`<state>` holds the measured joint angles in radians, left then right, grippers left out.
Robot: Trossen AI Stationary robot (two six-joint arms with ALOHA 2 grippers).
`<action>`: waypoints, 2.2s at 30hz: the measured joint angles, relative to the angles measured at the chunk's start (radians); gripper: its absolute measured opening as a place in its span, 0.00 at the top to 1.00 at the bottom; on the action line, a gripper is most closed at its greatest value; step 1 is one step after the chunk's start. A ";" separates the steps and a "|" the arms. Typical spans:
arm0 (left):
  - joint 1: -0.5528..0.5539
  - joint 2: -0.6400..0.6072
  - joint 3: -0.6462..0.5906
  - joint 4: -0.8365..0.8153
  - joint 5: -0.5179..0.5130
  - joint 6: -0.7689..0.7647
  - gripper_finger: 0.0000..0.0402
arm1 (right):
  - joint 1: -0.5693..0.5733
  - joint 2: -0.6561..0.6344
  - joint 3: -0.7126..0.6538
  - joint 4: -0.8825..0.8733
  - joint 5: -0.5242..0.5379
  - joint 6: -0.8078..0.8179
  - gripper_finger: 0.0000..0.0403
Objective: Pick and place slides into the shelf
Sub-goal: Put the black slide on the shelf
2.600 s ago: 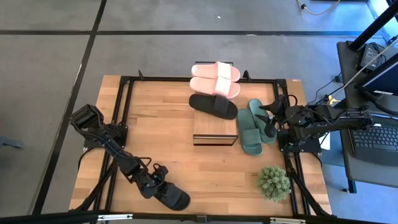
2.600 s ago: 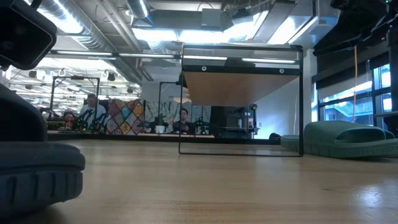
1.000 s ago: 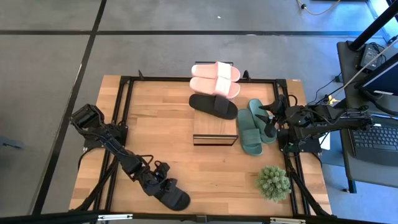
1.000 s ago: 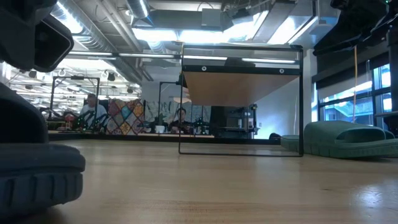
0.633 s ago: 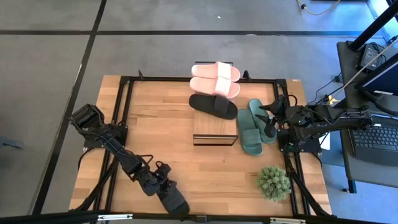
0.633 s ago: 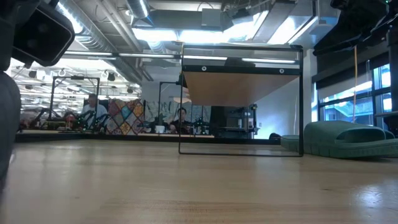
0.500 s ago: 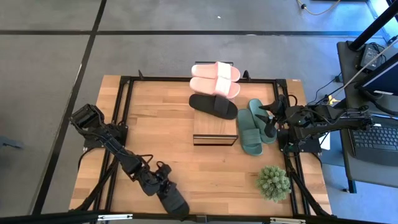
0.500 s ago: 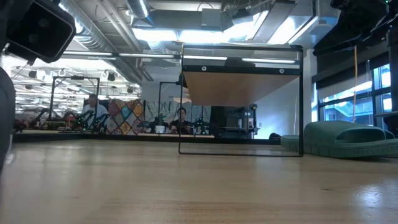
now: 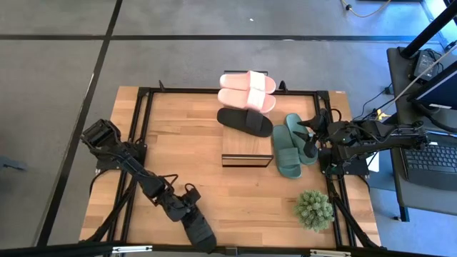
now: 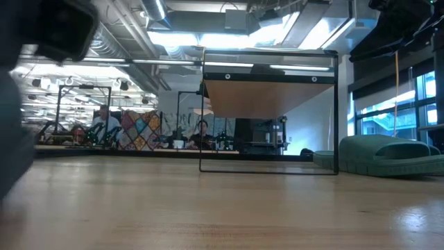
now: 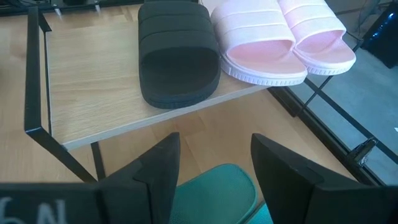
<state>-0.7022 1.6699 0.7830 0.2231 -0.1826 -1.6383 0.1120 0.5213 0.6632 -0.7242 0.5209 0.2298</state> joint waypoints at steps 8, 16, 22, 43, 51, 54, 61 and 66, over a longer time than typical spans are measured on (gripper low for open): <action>0.081 -0.016 0.001 0.108 -0.172 0.157 0.99 | 0.000 0.000 0.000 0.002 0.000 0.000 0.51; 0.111 -0.148 0.002 0.219 -0.388 0.280 1.00 | 0.000 0.000 0.000 0.002 0.000 0.001 0.51; 0.173 -0.311 0.034 0.217 -0.467 0.614 1.00 | 0.000 0.000 0.000 0.022 0.000 0.001 0.51; 0.630 -0.394 0.037 0.201 0.011 0.729 1.00 | 0.000 0.007 0.000 0.330 -0.002 0.057 0.51; 0.665 -0.393 0.037 0.245 0.021 0.807 1.00 | 0.001 0.143 0.000 0.494 -0.184 0.106 0.51; 0.679 -0.393 0.037 0.243 0.021 0.849 1.00 | 0.000 0.208 0.000 0.579 -0.183 0.105 0.51; 0.712 -0.393 0.037 0.246 0.021 0.931 1.00 | 0.000 0.316 0.000 0.713 -0.186 0.103 0.51; 0.715 -0.393 0.037 0.252 0.026 0.943 1.00 | 0.001 0.375 0.000 0.772 -0.234 0.108 0.51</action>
<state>0.0132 1.2770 0.8204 0.4755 -0.1561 -0.6949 0.1125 0.8963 0.6632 0.0475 0.2864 0.3380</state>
